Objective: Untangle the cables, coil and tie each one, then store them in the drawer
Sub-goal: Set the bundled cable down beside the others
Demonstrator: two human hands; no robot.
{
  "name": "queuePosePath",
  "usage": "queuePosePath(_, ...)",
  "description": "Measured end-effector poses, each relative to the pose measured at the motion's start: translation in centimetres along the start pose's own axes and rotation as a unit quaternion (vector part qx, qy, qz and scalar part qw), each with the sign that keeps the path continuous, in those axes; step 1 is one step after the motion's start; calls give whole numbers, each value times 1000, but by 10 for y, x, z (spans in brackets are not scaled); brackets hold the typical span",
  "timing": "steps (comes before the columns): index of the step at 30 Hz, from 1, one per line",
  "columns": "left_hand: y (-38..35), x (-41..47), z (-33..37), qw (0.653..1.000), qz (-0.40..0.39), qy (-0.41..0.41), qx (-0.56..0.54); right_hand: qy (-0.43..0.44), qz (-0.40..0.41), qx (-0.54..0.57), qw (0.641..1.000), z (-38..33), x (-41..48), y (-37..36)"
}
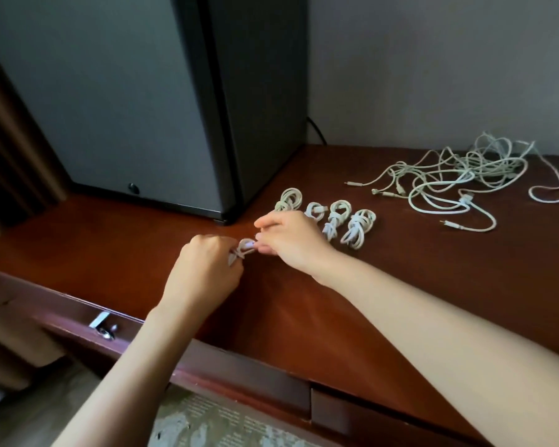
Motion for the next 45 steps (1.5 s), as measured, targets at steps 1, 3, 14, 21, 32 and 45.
queuePosePath(1,-3,0,-1,1000,-4,3,6,12,-13,-26,1000,-2,-3,-2)
queuePosePath(3,-6,-1,-1,1000,-13,5,21,36,-30,-75,996,-7,-7,-3)
queuePosePath(14,28,15,63,987,-46,-16,155,157,10,-108,982,-58,-34,75)
queuePosePath(21,37,35,185,986,4,-146,79,174,66,-125,974,-62,-72,170)
queuePosePath(32,-46,40,328,965,-48,-249,-69,119,215,-217,945,-14,-141,306)
queuePosePath(45,-86,36,338,967,-84,-230,-77,123,155,-419,886,16,-151,297)
Point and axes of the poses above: each hand's wrist, its own x-axis towards the middle knuckle, its own y-axis out of the back of the hand, z = x × y, the point moved 9 cm from there along x, towards the middle knuckle, and after that the axes turned 9 degrees about x, right-handed, at the moved point
